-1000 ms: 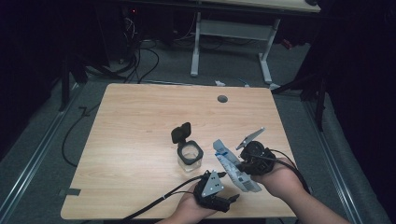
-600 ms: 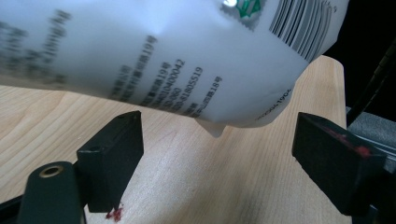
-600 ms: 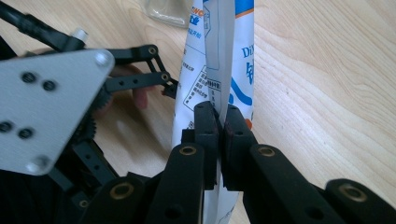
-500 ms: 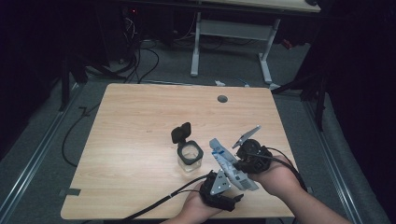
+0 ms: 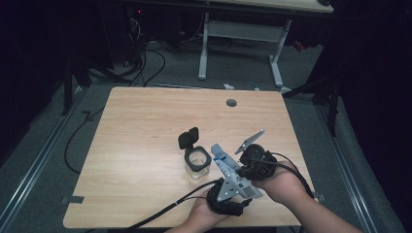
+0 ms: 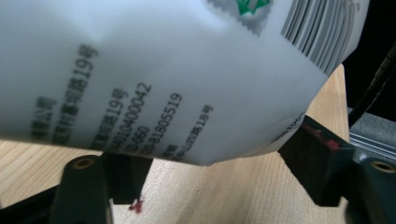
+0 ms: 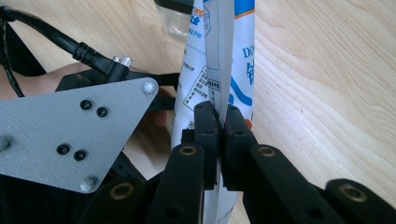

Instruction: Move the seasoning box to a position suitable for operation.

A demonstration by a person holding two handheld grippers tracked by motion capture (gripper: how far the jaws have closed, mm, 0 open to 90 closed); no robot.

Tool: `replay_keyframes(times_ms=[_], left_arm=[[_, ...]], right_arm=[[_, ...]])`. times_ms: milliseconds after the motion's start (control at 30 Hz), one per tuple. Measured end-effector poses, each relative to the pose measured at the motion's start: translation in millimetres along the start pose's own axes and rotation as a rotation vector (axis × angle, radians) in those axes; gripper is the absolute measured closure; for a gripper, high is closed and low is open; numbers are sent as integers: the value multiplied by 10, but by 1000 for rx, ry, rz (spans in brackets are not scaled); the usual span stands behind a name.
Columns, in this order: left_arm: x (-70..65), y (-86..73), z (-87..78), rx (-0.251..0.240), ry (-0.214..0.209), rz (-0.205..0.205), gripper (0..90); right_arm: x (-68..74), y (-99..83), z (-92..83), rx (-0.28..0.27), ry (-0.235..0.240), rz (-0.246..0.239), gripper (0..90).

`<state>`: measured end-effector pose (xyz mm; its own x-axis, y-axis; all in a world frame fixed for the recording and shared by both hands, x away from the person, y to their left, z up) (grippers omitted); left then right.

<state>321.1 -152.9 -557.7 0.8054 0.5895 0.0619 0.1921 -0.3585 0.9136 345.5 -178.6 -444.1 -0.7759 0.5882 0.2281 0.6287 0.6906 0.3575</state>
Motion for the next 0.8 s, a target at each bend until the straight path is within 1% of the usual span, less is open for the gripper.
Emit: replay_keyframes(times_ms=[67, 167, 200, 300, 400, 433, 467, 533, 667, 800], left_arm=[[18, 7, -21, -14, 9, 4, 317], [25, 22, -74, -42, 20, 26, 377], [35, 22, -91, -43, 29, 27, 396], [64, 8, -120, -40, 39, 23, 426], [90, 2, -163, -40, 63, 37, 445], [98, 2, -177, -37, 69, 36, 449], [109, 4, -193, -37, 73, 35, 453], [130, 9, -227, -41, 88, 44, 464], [172, 36, -299, -62, 107, 47, 474], [210, 51, -364, -89, 118, 51, 477]], right_arm=[[13, 23, 7, -1, 3, -4, 872], [25, 54, 16, -4, 5, -7, 872], [23, 63, 18, -6, 4, -11, 872], [30, 86, 32, -9, 9, -9, 872], [38, 114, 53, -13, 12, -10, 872], [31, 123, 56, -12, 9, -18, 873], [33, 132, 58, -12, 8, -15, 873], [32, 155, 56, -15, 9, -17, 873], [47, 209, 36, -18, 7, -27, 874], [71, 268, 18, -14, 1, -38, 874]])
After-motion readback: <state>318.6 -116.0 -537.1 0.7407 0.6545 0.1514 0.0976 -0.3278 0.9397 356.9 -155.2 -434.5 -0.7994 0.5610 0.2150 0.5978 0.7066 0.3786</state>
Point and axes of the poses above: each handheld gripper's, and its own axes: z roughly forward along the jaws, y roughly out of its top, x roughly to its left, the point moved 9 cm from there along z, roughly forward along the jaws, and after that the axes turned 15 degrees about y, right-handed, at the moved point
